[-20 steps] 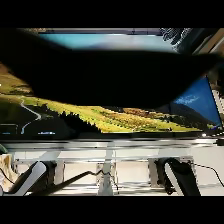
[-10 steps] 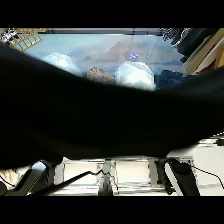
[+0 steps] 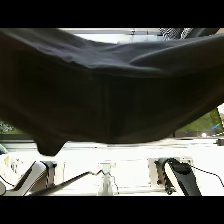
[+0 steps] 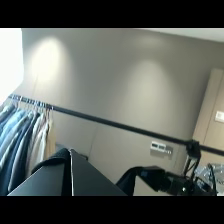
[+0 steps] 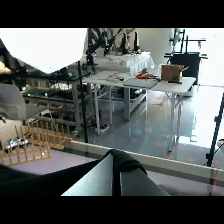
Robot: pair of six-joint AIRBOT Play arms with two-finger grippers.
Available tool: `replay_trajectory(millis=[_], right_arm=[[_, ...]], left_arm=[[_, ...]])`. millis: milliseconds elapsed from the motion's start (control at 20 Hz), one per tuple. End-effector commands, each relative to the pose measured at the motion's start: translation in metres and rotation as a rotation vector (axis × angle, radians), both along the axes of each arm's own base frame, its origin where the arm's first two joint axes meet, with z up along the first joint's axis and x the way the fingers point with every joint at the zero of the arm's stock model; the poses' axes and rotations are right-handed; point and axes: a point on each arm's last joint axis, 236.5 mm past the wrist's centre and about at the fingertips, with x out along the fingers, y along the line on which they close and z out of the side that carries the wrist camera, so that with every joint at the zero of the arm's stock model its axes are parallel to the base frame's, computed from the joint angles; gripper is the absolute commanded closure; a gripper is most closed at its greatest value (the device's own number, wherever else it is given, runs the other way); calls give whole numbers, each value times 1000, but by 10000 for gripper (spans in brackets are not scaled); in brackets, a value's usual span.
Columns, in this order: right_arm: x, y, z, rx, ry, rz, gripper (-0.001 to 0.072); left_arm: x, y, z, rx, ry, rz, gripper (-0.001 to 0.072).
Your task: Fold the clothes and pants, and hang the long-sleeved shirts on hangers.
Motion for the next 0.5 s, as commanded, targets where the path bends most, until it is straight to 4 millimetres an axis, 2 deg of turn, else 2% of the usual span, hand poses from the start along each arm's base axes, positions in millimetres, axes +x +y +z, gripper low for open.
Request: replay_trajectory(millis=[0,200,450], right_arm=[[-15,1,-6,-57,33,-3,701],[-27,0,-6,-84,43,-15,701],[-20,-10,-8,-72,61,-56,700]], left_arm=[[-3,-6,-5,31,1,-13,704],[-2,1,-7,39,2,23,704],[6,23,-4,17,4,111,704]])
